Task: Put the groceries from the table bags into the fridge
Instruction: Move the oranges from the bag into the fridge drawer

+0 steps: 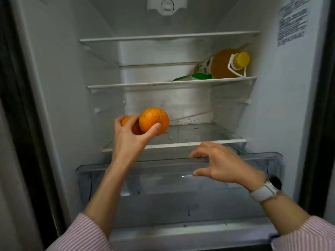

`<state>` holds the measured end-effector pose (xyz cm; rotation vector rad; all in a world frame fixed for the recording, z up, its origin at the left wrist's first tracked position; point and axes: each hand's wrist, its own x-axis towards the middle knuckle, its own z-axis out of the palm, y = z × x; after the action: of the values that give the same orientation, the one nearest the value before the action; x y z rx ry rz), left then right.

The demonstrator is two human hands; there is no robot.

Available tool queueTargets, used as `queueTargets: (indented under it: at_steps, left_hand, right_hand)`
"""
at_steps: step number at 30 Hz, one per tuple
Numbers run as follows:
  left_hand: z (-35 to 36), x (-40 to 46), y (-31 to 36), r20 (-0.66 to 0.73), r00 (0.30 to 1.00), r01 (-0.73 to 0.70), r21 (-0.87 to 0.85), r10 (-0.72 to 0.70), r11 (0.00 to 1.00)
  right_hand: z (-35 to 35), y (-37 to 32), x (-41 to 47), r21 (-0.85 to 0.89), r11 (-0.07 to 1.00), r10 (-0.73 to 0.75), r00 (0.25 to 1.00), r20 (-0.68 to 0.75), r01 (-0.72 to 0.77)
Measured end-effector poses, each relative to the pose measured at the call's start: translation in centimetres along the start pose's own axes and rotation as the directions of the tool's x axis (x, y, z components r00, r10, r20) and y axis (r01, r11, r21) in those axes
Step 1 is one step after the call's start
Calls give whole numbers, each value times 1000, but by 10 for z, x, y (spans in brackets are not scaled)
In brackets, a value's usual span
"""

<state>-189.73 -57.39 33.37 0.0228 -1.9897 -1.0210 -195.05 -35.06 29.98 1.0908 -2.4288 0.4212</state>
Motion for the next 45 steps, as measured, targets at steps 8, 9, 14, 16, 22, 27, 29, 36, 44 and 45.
queueTargets:
  at_steps: [8,9,14,16,22,27,29,36,44,45]
  left_hand:
    - [16,12,3,196,980,27,20,-31,999]
    - [17,14,4,222,975,17,19,-21,1000]
    - [27,16,11,304,931,-270,206,201,941]
    - [30,20,15,374,898,-333,232,232,914]
    - [31,39,10,844,522,105,83,-126,991]
    - [47,43,-24,926,167,93,327,-339,940]
    - [55,44,-42,911,136,105,378,-389,920]
    - [73,37,-86,900,225,-2,382,-372,924]
    - [82,24,-108,849,318,-168,488,-421,857]
    - [81,25,-108,851,319,-204,490,-416,847]
  right_hand:
    - [-33,-3,12,610,784,120,992,38,-118]
    - [-37,-2,20,735,661,174,984,46,-151]
    - [-45,-3,57,846,316,61,899,434,-430]
    - [-43,-1,66,811,376,32,881,473,-449]
    - [-41,28,72,477,626,115,678,726,-617]
    - [-7,45,83,17,859,277,492,825,-512]
    - [10,50,91,-10,869,274,465,842,-494]
    - [57,59,95,-61,971,177,521,835,-231]
    - [87,68,84,47,982,75,601,796,-185]
    - [87,68,84,53,982,68,598,799,-182]
